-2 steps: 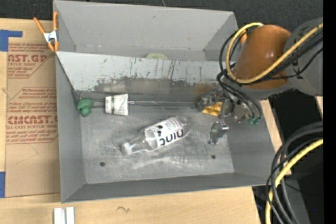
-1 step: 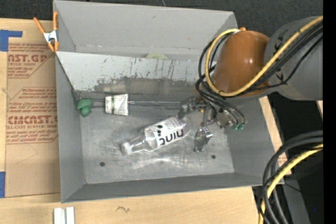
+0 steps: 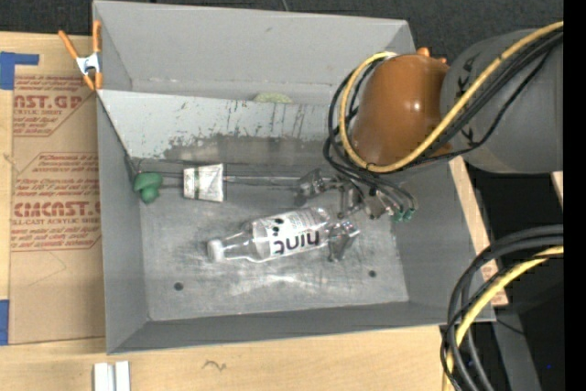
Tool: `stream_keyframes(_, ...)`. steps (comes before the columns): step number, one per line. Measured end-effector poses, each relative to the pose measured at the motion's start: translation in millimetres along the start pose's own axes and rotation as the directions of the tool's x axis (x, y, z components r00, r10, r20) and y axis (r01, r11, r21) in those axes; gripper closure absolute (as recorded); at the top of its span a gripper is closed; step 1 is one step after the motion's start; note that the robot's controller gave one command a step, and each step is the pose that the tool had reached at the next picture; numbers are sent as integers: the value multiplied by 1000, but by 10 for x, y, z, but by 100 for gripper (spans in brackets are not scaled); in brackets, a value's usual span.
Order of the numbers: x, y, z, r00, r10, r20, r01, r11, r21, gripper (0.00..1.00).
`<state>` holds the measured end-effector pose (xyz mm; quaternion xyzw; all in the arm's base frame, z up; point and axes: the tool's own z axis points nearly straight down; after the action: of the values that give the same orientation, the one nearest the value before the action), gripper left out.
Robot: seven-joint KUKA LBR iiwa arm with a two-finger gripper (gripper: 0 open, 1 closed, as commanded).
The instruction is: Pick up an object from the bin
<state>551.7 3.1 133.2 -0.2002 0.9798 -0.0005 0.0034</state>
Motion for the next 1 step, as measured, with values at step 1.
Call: stream_keyframes(1, -81, 154, 430, 969, -247, -3, 247, 969, -2, 0)
